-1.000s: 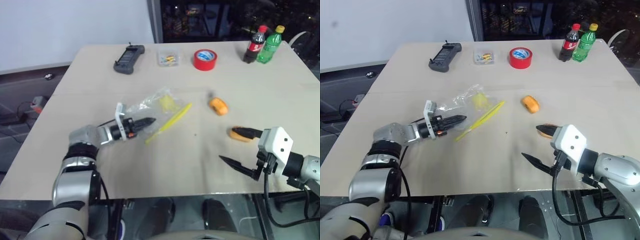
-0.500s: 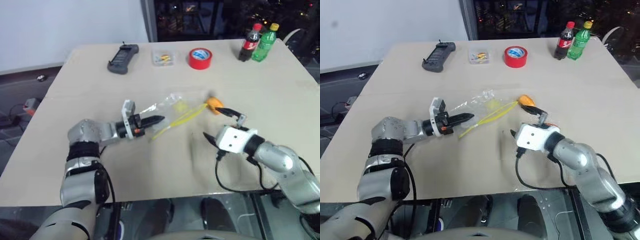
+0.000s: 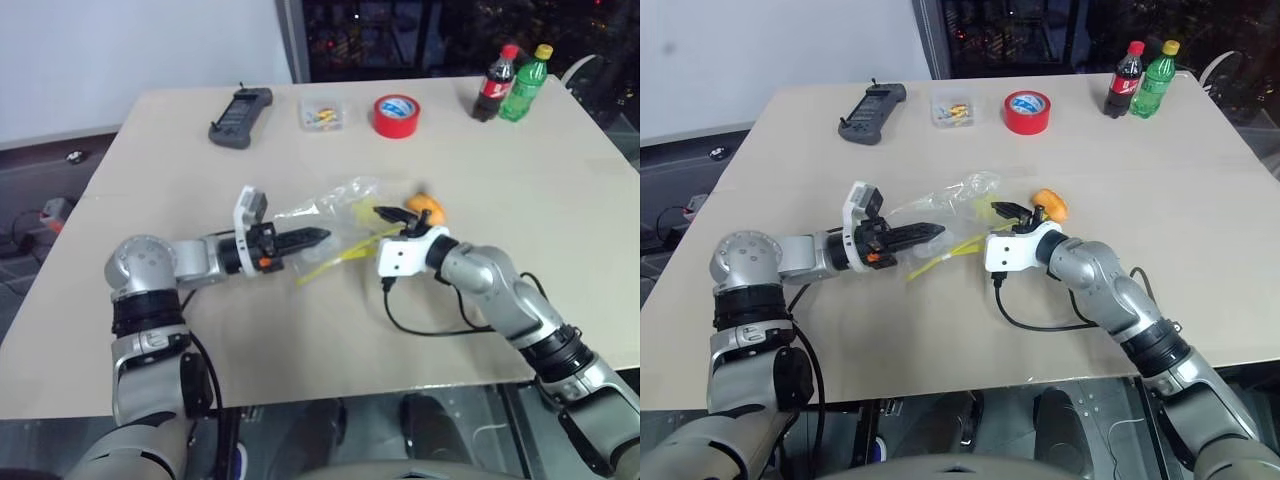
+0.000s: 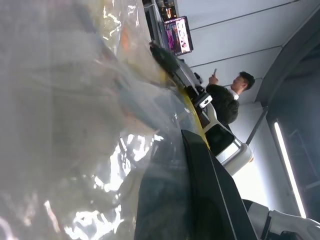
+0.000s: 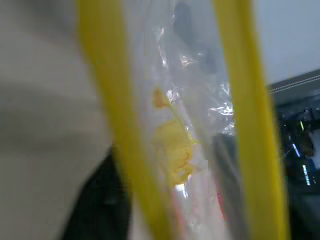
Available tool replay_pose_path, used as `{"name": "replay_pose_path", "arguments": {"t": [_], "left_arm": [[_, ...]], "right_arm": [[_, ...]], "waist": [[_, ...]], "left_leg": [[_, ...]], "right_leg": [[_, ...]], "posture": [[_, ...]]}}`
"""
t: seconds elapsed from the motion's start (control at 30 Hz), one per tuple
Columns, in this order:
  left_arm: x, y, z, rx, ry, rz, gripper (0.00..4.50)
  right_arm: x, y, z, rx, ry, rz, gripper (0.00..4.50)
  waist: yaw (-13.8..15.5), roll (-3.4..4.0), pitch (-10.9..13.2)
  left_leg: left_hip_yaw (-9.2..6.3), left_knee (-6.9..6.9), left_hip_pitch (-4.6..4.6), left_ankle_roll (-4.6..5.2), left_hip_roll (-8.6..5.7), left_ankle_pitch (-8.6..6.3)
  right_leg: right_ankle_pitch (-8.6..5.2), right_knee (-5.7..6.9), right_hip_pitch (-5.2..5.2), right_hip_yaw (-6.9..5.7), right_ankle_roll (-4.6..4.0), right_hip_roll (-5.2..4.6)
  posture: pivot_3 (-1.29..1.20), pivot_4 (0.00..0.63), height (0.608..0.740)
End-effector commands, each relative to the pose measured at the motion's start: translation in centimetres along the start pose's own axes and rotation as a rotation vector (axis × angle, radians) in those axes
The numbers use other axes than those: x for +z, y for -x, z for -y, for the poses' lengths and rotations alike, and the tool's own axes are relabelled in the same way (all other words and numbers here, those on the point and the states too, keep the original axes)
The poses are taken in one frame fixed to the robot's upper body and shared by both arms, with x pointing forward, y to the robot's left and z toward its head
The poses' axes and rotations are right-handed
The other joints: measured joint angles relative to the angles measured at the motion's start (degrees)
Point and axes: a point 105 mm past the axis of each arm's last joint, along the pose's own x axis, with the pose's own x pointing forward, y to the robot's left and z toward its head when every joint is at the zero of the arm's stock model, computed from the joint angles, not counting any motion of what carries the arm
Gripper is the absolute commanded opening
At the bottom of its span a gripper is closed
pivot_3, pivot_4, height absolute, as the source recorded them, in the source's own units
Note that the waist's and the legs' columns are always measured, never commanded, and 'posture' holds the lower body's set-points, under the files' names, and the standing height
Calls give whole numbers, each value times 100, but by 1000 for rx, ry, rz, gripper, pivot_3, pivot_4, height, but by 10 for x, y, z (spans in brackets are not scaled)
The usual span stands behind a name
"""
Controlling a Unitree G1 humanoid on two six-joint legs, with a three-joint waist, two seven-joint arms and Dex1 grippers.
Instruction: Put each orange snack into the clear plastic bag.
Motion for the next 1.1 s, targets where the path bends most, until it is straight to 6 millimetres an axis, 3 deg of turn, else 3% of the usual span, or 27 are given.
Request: {"name": "replay_pose_path", "arguments": {"t": [0.03, 0.1, 0.23, 0.33, 0.47, 0.53, 0.73, 0.87, 1.1], "left_arm": [[12, 5, 12, 19, -120, 58, 0], [19, 5, 10, 71, -173, 94, 0], [32, 7, 19, 140, -303, 143, 1195], [29, 13, 27, 269, -568, 140, 2577], [9, 25, 24, 515, -1197, 81, 2577], [-3, 27, 28, 562, -1419, 94, 2577], [-16, 16, 40, 682, -1873, 203, 2577], [-16, 0, 36, 752, -2036, 219, 2577], [-13, -18, 17, 824, -2073, 198, 2577]], "right_arm": [[-2, 3, 23, -73, -59, 6, 1019], [-6, 2, 30, -84, -96, 0, 62], [-17, -2, 53, -118, -168, -18, 0], [-25, -11, 70, -128, -232, -39, 0], [-37, -24, 88, -117, -252, -86, 0], [-41, -30, 93, -115, -257, -102, 0], [-40, -47, 104, -96, -267, -118, 0], [-29, -54, 105, -85, -280, -77, 0], [-14, -58, 106, -79, -289, -36, 0]], "waist": [[0, 0, 0], [2, 0, 0], [-14, -1, 1], [-86, -3, 4], [-162, 1, 5], [-142, 0, 4], [-57, -1, 6], [-62, -1, 6], [-128, 2, 6]], "left_leg": [[1, 0, 0, 0, 0, 0], [1, 0, 1, 0, 0, 0], [5, 0, 1, -1, 2, 0], [9, -3, 0, -1, 4, 0], [36, -27, 6, -2, 9, -1], [59, -42, 10, -2, 11, -1], [79, -67, -11, -1, 13, -1], [83, -66, -10, 1, 11, -1], [83, -68, -9, 1, 12, 0]], "right_leg": [[0, 0, 0, 0, 0, 0], [1, 0, 1, 1, -1, -1], [5, 0, -1, 4, -6, 0], [8, -1, -6, 7, -11, -1], [11, -8, -13, 33, -20, 1], [13, -14, -23, 52, -23, 0], [18, -9, -61, 68, -32, 2], [21, -8, -62, 71, -33, 4], [21, -3, -66, 73, -33, 9]], "posture": [[0, 150, 740], [0, 150, 740], [0, 150, 740], [0, 150, 740], [0, 150, 740], [0, 150, 740], [0, 150, 740], [0, 150, 740], [0, 150, 740]]}}
